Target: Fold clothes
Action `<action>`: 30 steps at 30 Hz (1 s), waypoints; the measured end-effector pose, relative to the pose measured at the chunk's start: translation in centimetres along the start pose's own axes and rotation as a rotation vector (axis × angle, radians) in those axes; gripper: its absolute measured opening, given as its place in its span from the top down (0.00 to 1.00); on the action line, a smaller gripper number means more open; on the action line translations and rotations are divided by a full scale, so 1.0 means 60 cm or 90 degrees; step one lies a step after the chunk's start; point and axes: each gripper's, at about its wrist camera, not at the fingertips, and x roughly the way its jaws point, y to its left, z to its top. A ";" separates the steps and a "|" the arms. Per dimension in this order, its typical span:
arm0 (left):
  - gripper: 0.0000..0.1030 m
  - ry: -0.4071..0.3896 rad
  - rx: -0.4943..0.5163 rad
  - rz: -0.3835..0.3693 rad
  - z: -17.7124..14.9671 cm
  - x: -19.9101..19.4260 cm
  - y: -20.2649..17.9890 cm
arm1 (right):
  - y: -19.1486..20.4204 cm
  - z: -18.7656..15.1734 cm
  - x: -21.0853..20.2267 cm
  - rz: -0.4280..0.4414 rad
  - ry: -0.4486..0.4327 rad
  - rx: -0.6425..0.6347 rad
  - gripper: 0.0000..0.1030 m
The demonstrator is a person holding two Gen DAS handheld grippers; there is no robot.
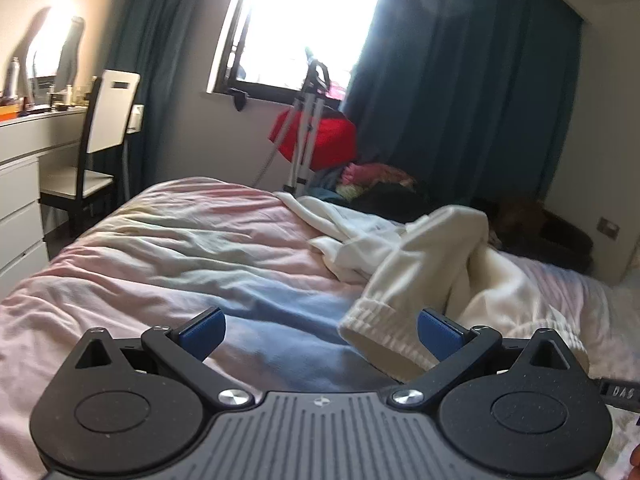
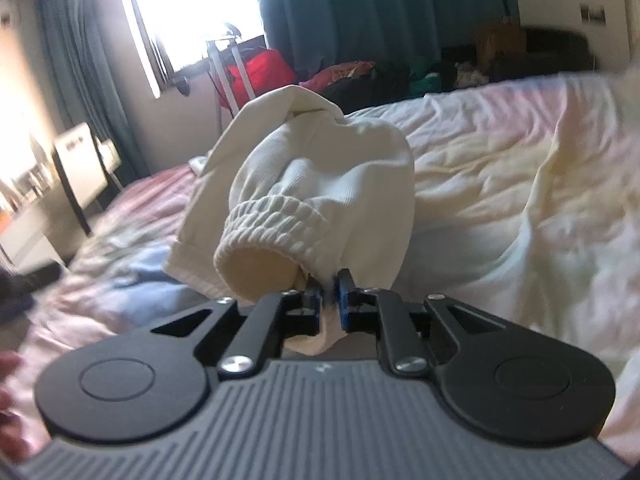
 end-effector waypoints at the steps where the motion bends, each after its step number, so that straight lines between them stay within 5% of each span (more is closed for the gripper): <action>1: 0.00 0.005 0.002 -0.006 -0.003 0.006 -0.004 | -0.003 0.001 -0.001 0.007 0.004 0.009 0.74; 5: 0.00 0.023 0.003 -0.017 -0.013 0.029 -0.017 | 0.006 0.005 -0.018 0.041 -0.011 -0.016 0.16; 9: 0.00 0.035 0.021 -0.001 -0.023 0.048 -0.029 | 0.017 0.005 -0.030 0.060 -0.036 -0.043 0.18; 19: 0.00 0.044 0.049 0.014 -0.039 0.073 -0.042 | -0.009 0.029 0.052 0.052 -0.039 0.056 0.18; 27: 0.00 0.048 0.041 0.004 -0.044 0.077 -0.041 | -0.077 0.005 0.053 -0.087 0.025 0.170 0.18; 30: 0.00 0.045 0.032 -0.007 -0.041 0.082 -0.039 | -0.115 -0.006 0.046 -0.091 0.045 0.260 0.16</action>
